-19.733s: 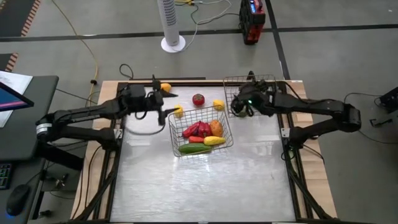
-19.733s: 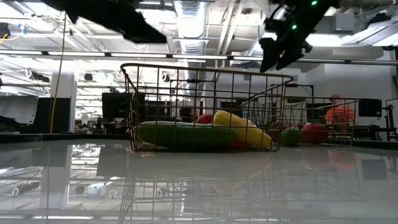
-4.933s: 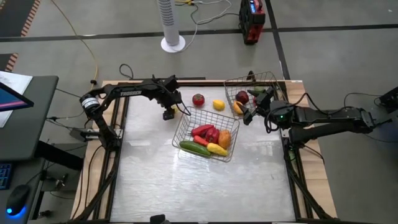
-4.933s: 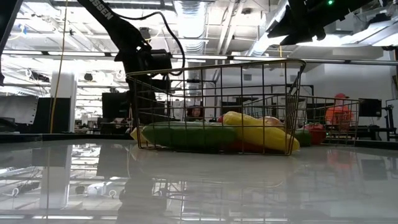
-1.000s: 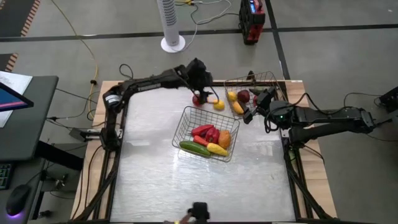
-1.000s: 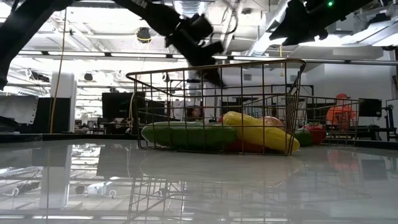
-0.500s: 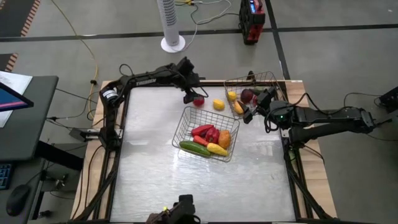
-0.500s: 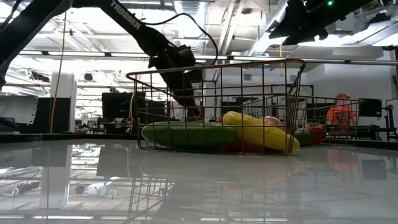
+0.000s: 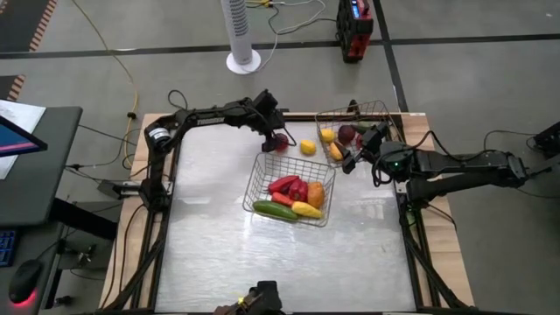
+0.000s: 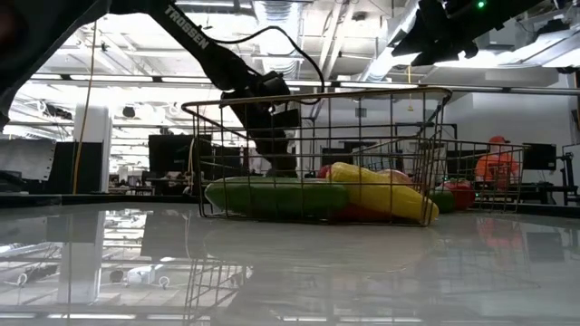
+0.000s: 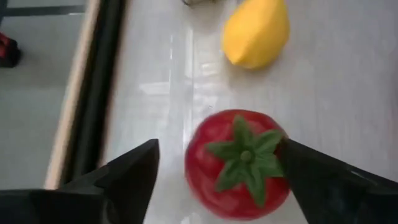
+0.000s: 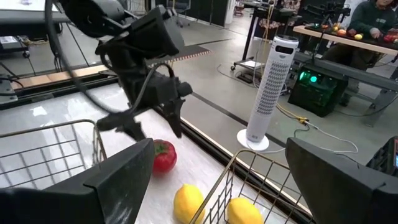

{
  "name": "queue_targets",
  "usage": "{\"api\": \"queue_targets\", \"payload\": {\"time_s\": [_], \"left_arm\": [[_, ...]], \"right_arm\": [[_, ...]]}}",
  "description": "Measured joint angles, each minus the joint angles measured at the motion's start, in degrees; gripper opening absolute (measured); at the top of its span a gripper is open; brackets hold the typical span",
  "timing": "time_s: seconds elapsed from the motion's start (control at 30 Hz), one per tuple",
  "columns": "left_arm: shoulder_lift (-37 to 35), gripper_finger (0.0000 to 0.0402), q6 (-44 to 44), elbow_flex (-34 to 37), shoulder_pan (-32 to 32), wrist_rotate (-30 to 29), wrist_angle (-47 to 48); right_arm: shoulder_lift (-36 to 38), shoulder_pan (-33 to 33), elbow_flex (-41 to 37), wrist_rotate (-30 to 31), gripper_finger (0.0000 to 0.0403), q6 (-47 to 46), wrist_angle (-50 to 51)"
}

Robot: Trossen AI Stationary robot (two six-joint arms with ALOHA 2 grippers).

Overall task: Sort produce into baskets
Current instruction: Put the red tomato into the right wire basket

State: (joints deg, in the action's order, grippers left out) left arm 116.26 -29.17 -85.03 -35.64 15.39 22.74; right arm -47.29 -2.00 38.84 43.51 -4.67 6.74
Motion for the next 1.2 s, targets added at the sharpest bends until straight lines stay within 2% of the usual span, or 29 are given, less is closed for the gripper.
{"api": "queue_targets", "payload": {"time_s": [0.17,0.33,0.53,0.87,1.07,1.2], "left_arm": [[1.96,0.0366,-2.23,0.09,1.98,-4.55,-0.56],[2.66,0.0378,-2.34,-0.02,2.67,-4.76,-0.68],[2.77,0.0353,-2.71,-0.02,2.54,-8.55,1.69],[2.79,0.0274,-4.26,-0.04,2.56,-12.21,6.08],[2.87,0.0273,-4.28,-2.72,2.90,-11.04,6.77],[2.57,0.0287,-3.95,-5.43,3.58,-6.97,4.90]], "right_arm": [[0.00,0.00,0.01,0.02,0.0388,0.02,0.04],[0.00,-0.07,-0.01,0.02,0.0388,0.04,0.08],[0.00,-0.07,-0.01,0.07,0.0388,0.08,0.09],[0.00,-0.09,-0.01,0.07,0.0388,0.15,0.09],[0.00,-0.09,0.01,0.07,0.0388,0.17,0.09],[0.00,-0.08,-0.01,0.06,0.0388,0.17,0.09]]}}
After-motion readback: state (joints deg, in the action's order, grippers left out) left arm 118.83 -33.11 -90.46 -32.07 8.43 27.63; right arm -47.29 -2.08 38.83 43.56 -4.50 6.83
